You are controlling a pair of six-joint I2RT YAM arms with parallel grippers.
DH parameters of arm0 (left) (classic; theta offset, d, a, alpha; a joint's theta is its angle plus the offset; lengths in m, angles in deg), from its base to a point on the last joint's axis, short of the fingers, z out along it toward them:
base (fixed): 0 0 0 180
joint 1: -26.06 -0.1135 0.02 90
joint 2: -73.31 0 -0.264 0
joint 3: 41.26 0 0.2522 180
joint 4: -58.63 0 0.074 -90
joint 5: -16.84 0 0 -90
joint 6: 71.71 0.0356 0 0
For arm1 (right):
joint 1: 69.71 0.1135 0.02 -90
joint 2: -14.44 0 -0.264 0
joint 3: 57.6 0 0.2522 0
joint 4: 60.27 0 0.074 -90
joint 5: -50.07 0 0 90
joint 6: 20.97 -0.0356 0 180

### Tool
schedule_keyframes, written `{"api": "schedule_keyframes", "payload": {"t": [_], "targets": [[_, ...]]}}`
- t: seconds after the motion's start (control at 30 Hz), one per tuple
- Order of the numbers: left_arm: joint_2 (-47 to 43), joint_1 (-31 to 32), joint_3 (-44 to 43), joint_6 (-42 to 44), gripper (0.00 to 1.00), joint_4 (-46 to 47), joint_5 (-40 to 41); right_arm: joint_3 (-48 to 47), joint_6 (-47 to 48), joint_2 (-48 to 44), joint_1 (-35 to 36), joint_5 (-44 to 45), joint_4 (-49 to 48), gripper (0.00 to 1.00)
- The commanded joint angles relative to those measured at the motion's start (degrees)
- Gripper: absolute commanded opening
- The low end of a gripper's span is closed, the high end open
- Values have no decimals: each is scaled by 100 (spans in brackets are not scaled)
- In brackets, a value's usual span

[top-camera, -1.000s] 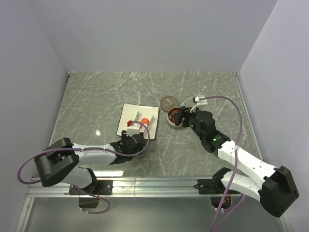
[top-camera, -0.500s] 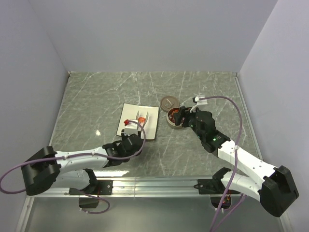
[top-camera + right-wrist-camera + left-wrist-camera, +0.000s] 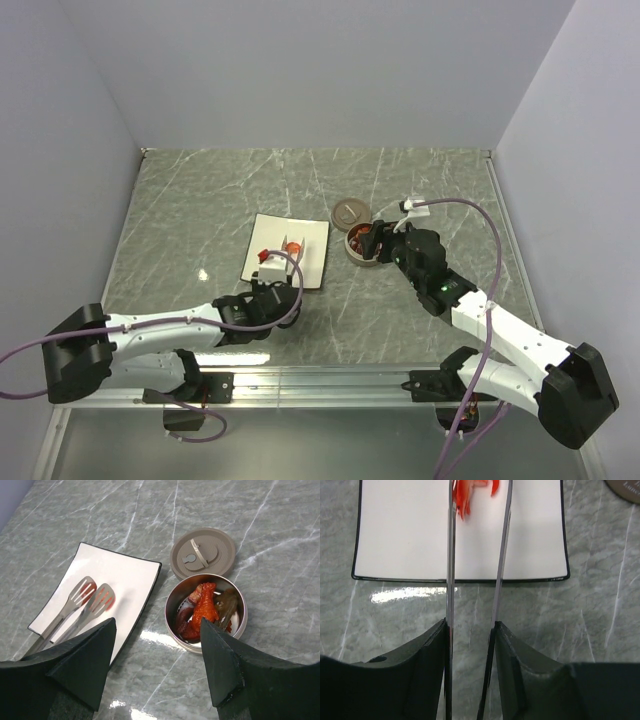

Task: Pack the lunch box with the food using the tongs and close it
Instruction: Pick up the food using the clamp

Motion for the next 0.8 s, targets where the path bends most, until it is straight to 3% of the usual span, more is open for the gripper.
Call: {"api": "schedule_keyframes", "payload": {"t": [0.0,0.77], "targets": [[-31,131,-238,-380,46,-393,54,-40,40,-105,-36,-3,-223,75],[-470,579,-458,-1232,40,-1737,466,-5,31,-140,-45,6,-196,75]]}}
